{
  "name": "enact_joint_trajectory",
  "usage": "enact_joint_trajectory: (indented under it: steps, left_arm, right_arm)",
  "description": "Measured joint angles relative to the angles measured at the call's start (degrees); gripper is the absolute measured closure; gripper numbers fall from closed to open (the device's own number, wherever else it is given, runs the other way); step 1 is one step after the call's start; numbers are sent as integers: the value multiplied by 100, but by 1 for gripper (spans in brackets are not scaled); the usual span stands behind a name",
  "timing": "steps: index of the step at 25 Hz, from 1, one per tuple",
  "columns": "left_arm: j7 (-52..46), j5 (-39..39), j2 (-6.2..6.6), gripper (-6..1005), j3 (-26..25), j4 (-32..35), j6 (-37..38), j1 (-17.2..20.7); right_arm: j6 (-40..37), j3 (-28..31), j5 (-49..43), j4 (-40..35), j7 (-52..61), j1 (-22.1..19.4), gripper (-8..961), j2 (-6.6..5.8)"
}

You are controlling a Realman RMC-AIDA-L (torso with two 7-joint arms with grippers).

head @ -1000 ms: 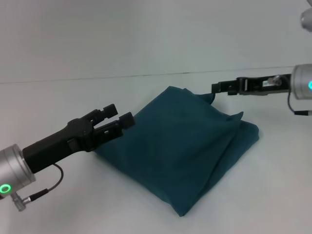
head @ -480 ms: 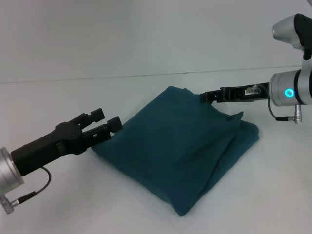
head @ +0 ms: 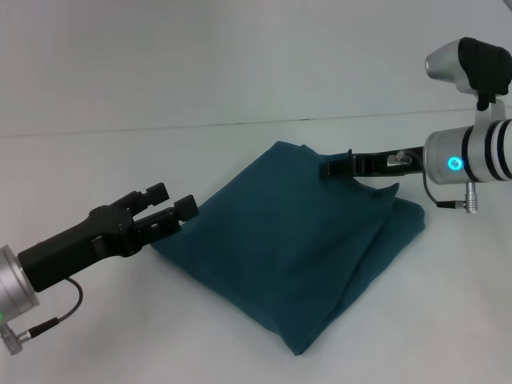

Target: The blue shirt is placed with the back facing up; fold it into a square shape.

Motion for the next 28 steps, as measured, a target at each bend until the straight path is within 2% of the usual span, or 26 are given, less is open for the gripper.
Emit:
enact_joint_trajectory:
  steps: [7,15,20,26,28]
  left_arm:
    - [1,10,-3,47,-3,0,-97,6]
    - [-14,11,-12,47,-2,0,-119,8]
    - [-25,10,-22,47,-2,11,-74,23]
    - [-33,-20,-22,47,-2,0,-71,31]
    - [-43,-21,-27,47,-2,0,-69,34]
  right_arm:
    - [59,-12,7,4,-43,26,365,74]
    - [173,19,52,-2,-331,17,570,140]
    - [195,38,68,-46,-425,-16,802,184]
    - [255,53,455,-71,-720,-89,952,177]
    - [211,54,675,-139,-895,-143,952,159]
